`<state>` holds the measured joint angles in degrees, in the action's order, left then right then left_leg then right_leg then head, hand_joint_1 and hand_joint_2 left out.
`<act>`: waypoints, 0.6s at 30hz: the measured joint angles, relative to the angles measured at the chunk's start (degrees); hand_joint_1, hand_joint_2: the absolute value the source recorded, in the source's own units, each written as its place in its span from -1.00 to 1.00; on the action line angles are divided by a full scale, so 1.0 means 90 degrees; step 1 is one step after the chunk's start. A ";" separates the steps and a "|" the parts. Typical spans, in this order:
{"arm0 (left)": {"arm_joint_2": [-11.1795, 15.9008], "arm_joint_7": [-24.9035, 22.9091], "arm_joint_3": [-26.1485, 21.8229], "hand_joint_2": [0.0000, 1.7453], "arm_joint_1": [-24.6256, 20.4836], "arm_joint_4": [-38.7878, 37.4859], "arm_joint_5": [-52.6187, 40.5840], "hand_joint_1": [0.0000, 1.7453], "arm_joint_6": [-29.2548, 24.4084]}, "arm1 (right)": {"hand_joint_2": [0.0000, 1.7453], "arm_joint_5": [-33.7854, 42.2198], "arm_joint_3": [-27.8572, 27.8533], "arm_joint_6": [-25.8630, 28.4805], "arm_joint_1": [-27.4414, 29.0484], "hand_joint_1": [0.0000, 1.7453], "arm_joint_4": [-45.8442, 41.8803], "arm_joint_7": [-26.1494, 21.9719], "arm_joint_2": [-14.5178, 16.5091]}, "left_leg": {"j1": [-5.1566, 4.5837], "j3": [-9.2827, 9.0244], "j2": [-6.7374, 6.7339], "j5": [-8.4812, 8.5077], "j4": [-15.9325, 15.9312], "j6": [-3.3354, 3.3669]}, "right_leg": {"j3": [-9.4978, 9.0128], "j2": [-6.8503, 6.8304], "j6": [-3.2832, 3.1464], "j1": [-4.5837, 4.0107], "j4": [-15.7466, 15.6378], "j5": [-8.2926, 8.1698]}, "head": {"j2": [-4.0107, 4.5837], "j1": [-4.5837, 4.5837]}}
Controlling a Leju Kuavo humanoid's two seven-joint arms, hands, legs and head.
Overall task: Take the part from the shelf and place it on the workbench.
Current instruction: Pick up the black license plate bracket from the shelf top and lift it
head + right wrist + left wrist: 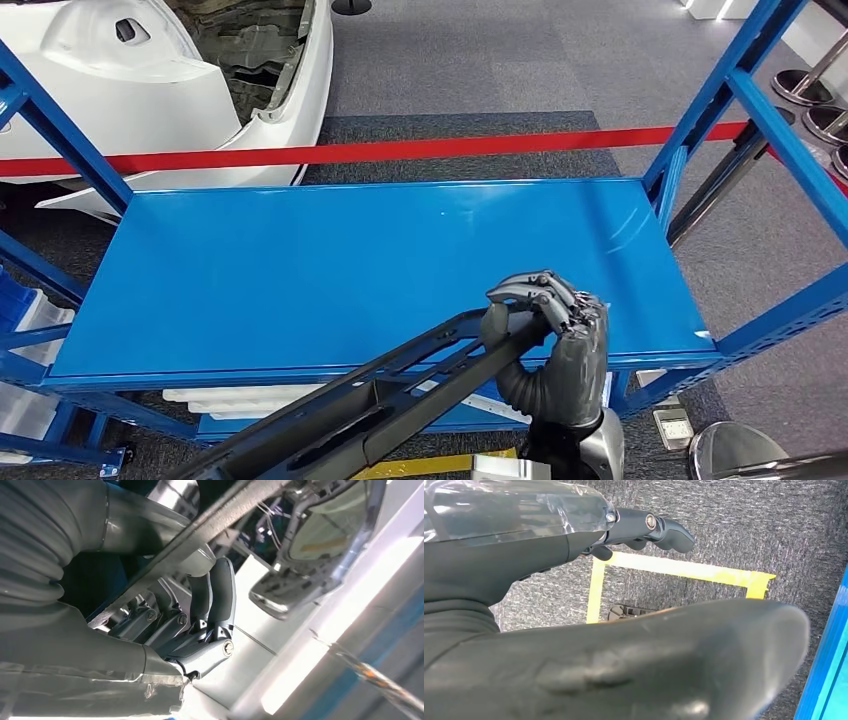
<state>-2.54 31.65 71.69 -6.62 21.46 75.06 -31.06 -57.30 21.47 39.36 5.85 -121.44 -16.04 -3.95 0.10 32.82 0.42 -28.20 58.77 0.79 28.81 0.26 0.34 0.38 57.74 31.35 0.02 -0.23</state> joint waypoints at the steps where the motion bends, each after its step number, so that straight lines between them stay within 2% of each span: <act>1: 0.0000 0.0000 0.0000 -1.00 0.0000 0.0000 0.0001 -1.00 -0.0001 | 1.00 0.0047 -0.0002 0.0000 0.0052 1.00 0.0017 -0.0032 0.0083 | 0.0000 0.0000 0.0000 0.0000 0.0000 0.0000 | 0.0000 0.0000 0.0000 0.0000 0.0000 0.0000 | 0.0000 0.0001; 6: 0.0000 0.0000 0.0000 -1.00 0.0000 0.0000 -0.0007 -1.00 -0.0001 | 1.00 0.0059 -0.0086 0.0001 0.0219 1.00 0.0082 -0.0124 0.0390 | -0.0001 -0.0001 -0.0003 0.0000 0.0000 0.0000 | 0.0000 0.0001 0.0000 0.0001 0.0000 0.0000 | 0.0000 0.0000; 12: 0.0000 -0.0030 0.0000 -1.00 0.0000 0.0000 0.0004 -1.00 -0.0030 | 1.00 0.0226 -0.0171 0.0002 0.0283 1.00 0.0105 -0.0227 0.0560 | -0.0001 -0.0002 -0.0004 0.0000 0.0001 0.0000 | 0.0000 0.0001 0.0000 0.0001 0.0000 0.0000 | 0.0000 0.0000; 15: 0.0000 -0.0043 0.0000 -1.00 -0.0001 0.0000 0.0015 -1.00 -0.0057 | 1.00 0.0050 -0.0175 0.0002 0.0288 1.00 0.0105 -0.0038 0.0566 | -0.0001 -0.0002 -0.0004 0.0000 0.0001 0.0000 | 0.0000 0.0001 0.0000 0.0001 -0.0001 0.0000 | 0.0000 0.0001; 18: 0.0000 -0.0049 0.0000 -1.00 -0.0001 0.0000 0.0047 -1.00 -0.0070 | 1.00 -0.0282 -0.0175 0.0002 0.0287 1.00 0.0105 0.0379 0.0557 | -0.0001 -0.0001 -0.0004 0.0000 0.0001 0.0000 | 0.0000 0.0001 0.0000 0.0001 0.0000 0.0000 | 0.0000 0.0001</act>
<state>-2.54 31.21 71.69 -6.62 21.46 75.49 -31.69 -59.84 19.90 39.39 8.43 -120.50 -12.63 1.06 0.09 32.81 0.38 -28.20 58.78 0.79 28.81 0.27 0.34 0.38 57.74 31.35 0.02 -0.22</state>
